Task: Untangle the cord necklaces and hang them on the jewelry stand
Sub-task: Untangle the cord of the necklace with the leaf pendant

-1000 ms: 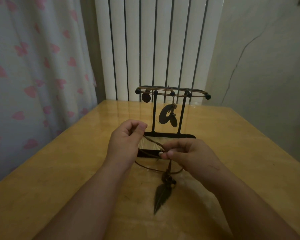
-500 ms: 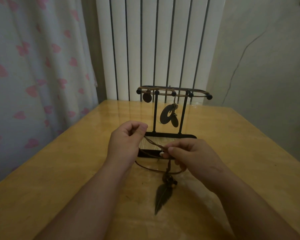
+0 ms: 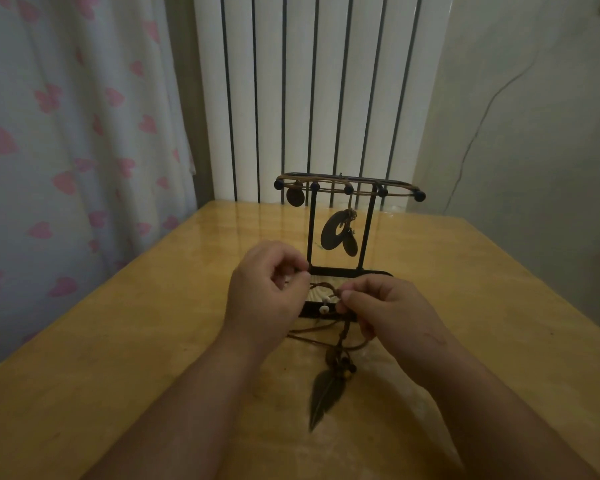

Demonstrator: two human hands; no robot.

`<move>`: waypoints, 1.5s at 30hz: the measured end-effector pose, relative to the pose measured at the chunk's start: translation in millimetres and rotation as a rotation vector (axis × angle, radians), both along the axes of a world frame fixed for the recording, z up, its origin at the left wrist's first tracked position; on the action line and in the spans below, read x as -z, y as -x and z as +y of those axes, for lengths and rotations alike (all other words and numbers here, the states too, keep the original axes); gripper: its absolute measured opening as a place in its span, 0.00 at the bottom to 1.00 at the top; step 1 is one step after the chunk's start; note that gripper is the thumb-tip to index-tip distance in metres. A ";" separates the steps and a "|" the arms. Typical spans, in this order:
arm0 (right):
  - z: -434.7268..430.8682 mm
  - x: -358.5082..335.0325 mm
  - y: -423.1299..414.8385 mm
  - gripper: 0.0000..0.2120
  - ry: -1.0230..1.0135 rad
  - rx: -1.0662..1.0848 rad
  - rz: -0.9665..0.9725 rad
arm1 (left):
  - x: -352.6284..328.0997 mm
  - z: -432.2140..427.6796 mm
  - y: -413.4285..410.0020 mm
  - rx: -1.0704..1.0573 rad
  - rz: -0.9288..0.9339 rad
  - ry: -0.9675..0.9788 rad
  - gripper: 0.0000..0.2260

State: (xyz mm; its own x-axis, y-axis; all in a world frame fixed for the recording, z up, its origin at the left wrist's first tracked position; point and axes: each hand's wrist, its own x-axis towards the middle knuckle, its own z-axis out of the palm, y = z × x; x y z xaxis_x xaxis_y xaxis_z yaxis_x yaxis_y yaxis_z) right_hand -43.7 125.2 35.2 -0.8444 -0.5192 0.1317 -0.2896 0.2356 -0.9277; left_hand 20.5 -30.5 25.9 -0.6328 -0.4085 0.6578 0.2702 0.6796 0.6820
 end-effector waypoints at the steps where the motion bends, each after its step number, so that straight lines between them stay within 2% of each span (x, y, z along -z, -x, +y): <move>1: -0.1 0.4 -0.3 0.06 0.001 0.003 0.001 | 1.6 1.8 -0.6 0.061 -0.024 0.056 0.08; 3: -0.5 1.6 -0.6 0.07 0.009 0.005 0.015 | 4.2 5.2 -0.2 0.131 -0.104 0.136 0.07; 6: -0.6 2.3 -0.8 0.08 0.025 0.004 0.013 | 6.7 7.5 2.8 0.127 -0.195 0.167 0.06; 19: 0.1 0.4 -1.4 0.10 0.019 -0.025 0.030 | 7.0 6.8 4.5 0.106 -0.184 0.096 0.04; 31: -2.9 3.6 -1.9 0.10 -0.029 -0.043 0.097 | 6.6 7.7 5.9 0.214 -0.335 0.029 0.05; 35: -1.7 5.3 1.9 0.04 -0.030 0.009 0.198 | 6.8 3.8 7.1 0.267 -0.365 0.020 0.07; 39: -0.1 4.9 1.1 0.07 -0.108 0.006 0.366 | 6.7 1.3 7.0 0.286 -0.387 0.047 0.10; 45: 0.8 2.4 -0.6 0.07 -0.252 -0.032 0.480 | 8.8 -1.8 7.8 0.322 -0.447 0.058 0.09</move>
State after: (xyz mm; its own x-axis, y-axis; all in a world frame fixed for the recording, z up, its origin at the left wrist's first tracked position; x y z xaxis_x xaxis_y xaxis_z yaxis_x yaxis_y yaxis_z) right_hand -43.2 126.0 32.8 -0.7033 -0.6087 0.3673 -0.6777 0.4177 -0.6052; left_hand 12.8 -32.2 17.1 -0.9424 -0.1193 0.3125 0.1638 0.6500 0.7421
